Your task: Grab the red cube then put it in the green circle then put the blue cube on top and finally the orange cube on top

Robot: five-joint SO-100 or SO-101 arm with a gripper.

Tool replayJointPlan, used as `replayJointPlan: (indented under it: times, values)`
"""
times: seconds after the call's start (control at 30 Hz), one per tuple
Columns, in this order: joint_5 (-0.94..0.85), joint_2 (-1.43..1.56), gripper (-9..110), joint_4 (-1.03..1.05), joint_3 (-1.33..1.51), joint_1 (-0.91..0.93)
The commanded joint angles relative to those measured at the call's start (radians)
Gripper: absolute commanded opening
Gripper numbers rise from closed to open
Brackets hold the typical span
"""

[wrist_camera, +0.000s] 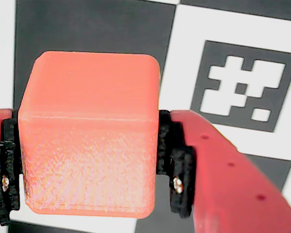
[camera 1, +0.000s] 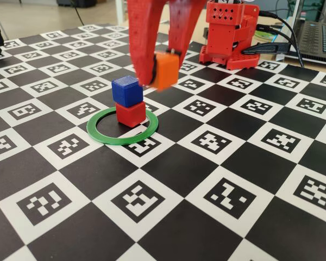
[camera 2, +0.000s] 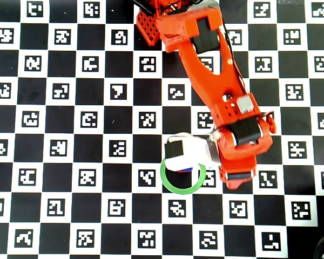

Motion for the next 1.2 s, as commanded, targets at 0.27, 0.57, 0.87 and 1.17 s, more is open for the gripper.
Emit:
replayJointPlan:
  times: [0.27,0.57,0.87,1.17]
  values:
    - [-0.072,0.166,9,0.025,0.074,0.141]
    - [-0.098,0.084,9,0.021,0.049,0.212]
    - [-0.069,0.064,9,-0.011,0.064,0.202]
    - [-0.054,0.054,9,-0.074,0.127,0.204]
